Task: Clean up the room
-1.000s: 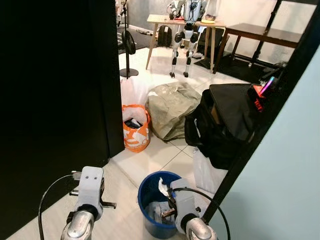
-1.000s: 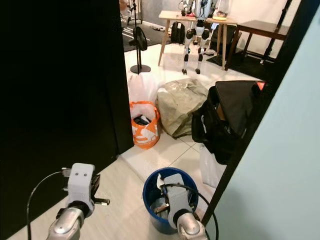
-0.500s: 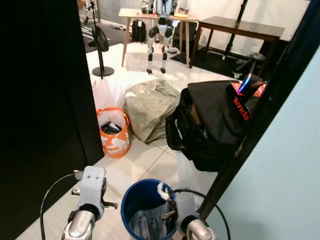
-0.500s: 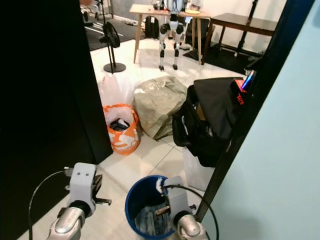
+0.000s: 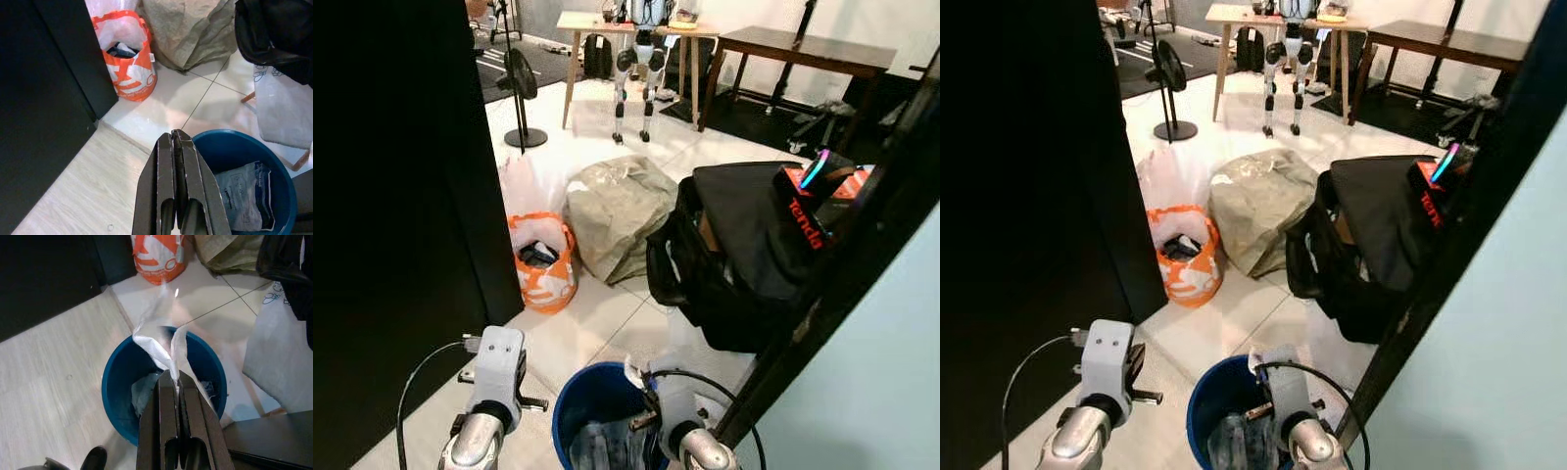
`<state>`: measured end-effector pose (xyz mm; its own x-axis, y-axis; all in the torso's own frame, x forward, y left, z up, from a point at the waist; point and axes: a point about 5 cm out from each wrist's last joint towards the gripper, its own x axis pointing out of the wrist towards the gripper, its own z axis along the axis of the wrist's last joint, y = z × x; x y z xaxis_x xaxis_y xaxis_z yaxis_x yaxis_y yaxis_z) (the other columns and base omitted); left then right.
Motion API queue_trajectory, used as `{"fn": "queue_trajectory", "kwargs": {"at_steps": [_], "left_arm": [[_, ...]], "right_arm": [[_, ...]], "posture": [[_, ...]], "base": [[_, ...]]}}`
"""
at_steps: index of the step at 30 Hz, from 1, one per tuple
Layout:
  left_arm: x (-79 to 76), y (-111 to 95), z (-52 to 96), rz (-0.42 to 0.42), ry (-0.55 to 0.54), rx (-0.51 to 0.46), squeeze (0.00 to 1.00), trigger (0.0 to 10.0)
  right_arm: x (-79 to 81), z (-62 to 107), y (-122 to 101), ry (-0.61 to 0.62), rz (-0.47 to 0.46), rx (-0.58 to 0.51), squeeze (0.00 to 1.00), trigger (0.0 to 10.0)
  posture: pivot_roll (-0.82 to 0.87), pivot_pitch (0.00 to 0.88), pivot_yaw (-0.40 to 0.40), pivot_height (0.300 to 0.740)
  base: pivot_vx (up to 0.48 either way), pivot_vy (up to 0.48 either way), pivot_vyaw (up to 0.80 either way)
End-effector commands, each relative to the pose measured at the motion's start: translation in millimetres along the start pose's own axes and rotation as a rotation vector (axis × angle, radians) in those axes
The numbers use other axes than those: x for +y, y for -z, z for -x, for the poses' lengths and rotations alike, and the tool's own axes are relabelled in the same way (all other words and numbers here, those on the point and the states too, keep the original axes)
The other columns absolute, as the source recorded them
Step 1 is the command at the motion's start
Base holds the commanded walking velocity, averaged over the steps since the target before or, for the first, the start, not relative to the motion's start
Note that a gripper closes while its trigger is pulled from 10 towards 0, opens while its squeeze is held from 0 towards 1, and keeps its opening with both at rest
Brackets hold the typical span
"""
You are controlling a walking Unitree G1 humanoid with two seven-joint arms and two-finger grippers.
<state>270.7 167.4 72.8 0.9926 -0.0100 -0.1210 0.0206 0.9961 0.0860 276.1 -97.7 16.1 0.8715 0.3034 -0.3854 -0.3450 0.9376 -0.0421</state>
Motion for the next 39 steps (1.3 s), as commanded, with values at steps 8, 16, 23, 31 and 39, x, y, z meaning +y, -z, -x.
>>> {"fn": "queue_trajectory", "kwargs": {"at_steps": [8, 16, 23, 31, 39], "left_arm": [[-1.7, 11, 2.7, -0.051, 0.035, 0.062, 0.00, 10.0], [-10.9, 22, 1.7, -0.132, 0.140, 0.128, 0.00, 10.0], [-13.9, 28, 4.0, -0.283, 0.209, 0.145, 0.00, 10.0], [-8.2, 32, 6.9, -0.320, 0.204, 0.161, 0.00, 10.0], [-8.6, 32, 6.2, -0.326, 0.213, 0.163, 0.00, 10.0]], "right_arm": [[-0.7, 3.1, 10, 0.007, 0.003, 0.036, 0.00, 10.0], [-0.3, 0.5, 5, 0.002, -0.013, 0.026, 0.00, 10.0], [-0.1, -0.1, 4, 0.000, -0.014, 0.022, 0.00, 10.0], [1.5, -0.9, 4, -0.009, -0.011, 0.024, 0.00, 10.0], [1.8, -1.3, 3, -0.007, -0.011, 0.020, 0.00, 10.0]], "posture": [[0.07, 0.140, -0.047, 0.740], [0.06, 0.138, -0.044, 0.725], [0.06, 0.139, -0.042, 0.710], [0.07, 0.138, -0.046, 0.681], [0.07, 0.134, -0.044, 0.666]], "base": [[0.000, 0.000, 0.00], [0.000, 0.000, 0.00], [0.000, 0.000, 0.00], [0.000, 0.000, 0.00], [0.000, 0.000, 0.00]]}}
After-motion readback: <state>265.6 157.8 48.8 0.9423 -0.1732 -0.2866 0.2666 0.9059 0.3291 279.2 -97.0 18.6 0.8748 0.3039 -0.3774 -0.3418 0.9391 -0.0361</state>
